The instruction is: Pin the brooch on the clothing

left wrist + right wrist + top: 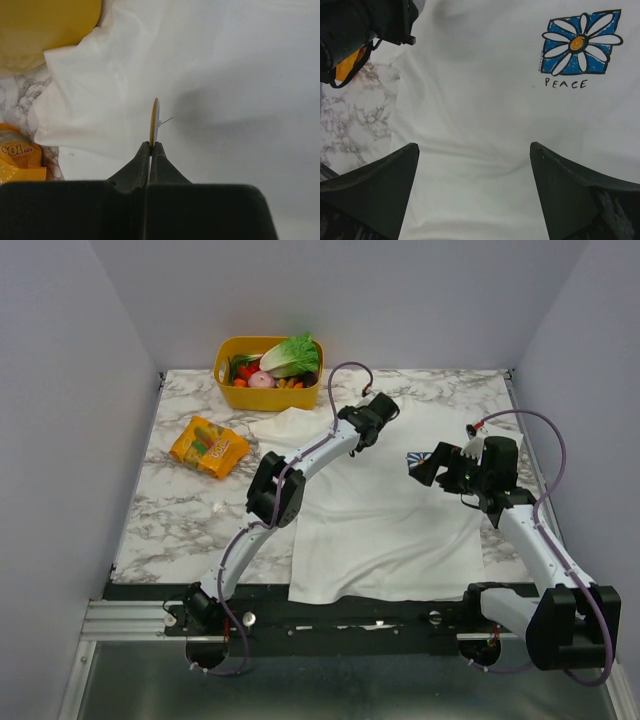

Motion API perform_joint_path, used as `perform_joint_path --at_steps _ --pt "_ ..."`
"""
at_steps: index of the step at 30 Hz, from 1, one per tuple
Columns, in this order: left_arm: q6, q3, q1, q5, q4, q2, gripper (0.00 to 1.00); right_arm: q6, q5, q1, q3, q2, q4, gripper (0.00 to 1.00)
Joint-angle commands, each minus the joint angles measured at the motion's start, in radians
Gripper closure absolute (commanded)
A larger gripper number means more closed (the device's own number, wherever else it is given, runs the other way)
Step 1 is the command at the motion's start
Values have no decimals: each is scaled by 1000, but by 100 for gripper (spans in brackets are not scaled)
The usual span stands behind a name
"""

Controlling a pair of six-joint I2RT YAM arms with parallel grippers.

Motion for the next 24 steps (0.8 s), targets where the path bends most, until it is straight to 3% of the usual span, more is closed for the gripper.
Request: perform_joint_path --at_steps 1,8,19,24 --pt "-3 79 4 -97 -62 54 100 11 21 -7 -8 2 8 0" --pt "74 115 -10 -203 -71 92 100 16 30 -5 -5 27 -9 0" --pt "131 160 -29 -214 -87 170 100 19 63 -7 -14 13 -21 0" --pt "181 178 -50 -286 -71 210 100 19 56 -5 -17 14 -21 0"
